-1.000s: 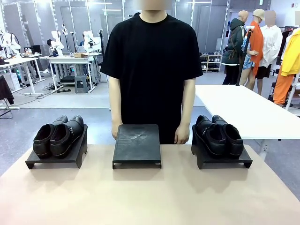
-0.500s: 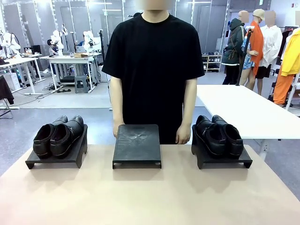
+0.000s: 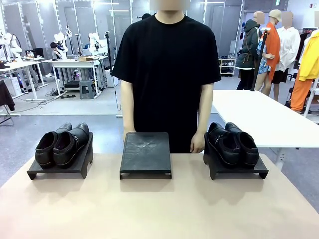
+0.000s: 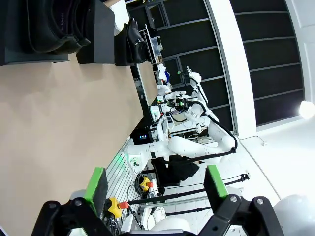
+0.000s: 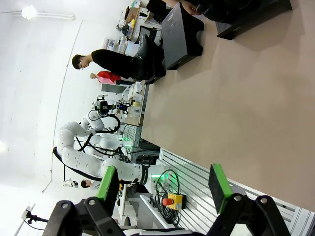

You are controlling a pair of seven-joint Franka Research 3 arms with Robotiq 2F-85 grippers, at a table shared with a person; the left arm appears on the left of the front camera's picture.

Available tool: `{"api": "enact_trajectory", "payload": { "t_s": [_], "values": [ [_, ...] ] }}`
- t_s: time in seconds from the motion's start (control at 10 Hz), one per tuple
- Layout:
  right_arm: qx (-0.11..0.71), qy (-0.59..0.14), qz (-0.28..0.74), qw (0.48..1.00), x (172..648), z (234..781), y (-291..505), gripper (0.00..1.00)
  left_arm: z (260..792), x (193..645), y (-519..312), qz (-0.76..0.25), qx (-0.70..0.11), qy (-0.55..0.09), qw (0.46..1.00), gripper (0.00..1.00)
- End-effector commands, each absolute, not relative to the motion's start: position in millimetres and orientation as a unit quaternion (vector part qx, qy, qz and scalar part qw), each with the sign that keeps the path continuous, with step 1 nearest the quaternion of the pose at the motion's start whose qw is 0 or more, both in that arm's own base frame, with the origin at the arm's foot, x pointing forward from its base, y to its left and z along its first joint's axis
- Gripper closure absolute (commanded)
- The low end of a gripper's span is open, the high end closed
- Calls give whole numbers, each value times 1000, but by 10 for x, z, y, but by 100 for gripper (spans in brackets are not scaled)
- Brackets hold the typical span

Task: Place the shoes on the stand as instructed by the person.
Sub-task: Pick up another pair of Shoes and place it on the Shoes Stand indicated by the person.

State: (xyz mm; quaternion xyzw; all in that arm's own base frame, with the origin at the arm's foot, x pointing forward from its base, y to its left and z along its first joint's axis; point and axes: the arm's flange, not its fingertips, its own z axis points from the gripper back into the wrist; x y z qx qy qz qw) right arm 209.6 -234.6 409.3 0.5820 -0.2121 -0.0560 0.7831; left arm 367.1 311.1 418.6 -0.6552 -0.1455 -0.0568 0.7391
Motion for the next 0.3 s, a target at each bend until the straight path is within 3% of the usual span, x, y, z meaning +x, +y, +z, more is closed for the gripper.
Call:
{"api": "enact_trajectory", "payload": {
  "t_s": [0.0, 0.2],
  "values": [
    [585, -223, -50, 778, 2104, 4111, -2359, 7, 4190, 3631, 3082, -58, -652, -147, 741, 0],
    [585, -223, -50, 778, 2104, 4111, -2359, 7, 4190, 3631, 3082, -58, -652, -147, 741, 0]
  ]
}}
